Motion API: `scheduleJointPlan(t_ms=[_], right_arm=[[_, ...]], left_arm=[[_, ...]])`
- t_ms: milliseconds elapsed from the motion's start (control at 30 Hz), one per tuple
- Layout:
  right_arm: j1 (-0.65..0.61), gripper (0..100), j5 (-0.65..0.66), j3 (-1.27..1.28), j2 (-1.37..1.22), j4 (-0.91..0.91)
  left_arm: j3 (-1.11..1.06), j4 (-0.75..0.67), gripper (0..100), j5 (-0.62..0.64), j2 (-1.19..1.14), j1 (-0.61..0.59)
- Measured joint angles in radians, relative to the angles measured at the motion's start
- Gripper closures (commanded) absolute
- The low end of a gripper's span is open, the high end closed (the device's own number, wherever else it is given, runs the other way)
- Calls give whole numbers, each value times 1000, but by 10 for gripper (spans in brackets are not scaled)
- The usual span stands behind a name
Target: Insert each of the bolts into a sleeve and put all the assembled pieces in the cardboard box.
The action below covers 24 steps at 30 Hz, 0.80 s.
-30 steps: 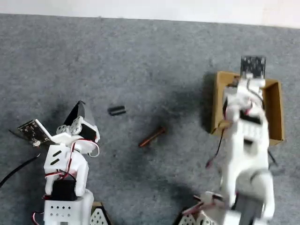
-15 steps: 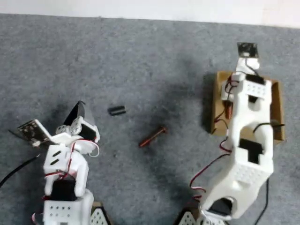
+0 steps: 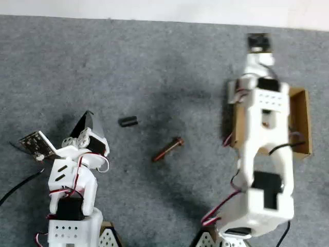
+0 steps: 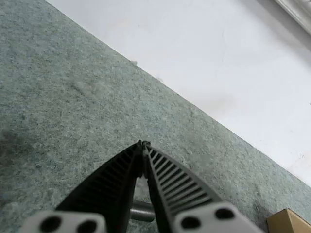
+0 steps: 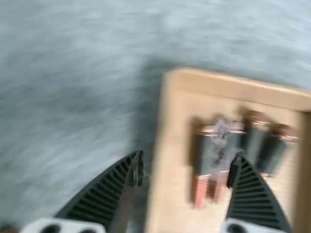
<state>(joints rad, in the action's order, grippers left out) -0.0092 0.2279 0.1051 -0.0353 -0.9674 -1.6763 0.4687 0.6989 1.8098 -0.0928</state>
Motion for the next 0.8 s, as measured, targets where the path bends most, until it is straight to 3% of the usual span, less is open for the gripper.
scheduleJointPlan(t_ms=[200,467,633,800], right_arm=[[-285,748,8,195,169,0],[-611,749,138,230,224,0],[-736,750,213,233,221,44],[-764,750,264,189,57,74]], left_arm=[[0,0,987,0,0,-141],[3,0,989,0,0,-381],[3,0,987,0,0,-391],[3,0,986,0,0,-405]])
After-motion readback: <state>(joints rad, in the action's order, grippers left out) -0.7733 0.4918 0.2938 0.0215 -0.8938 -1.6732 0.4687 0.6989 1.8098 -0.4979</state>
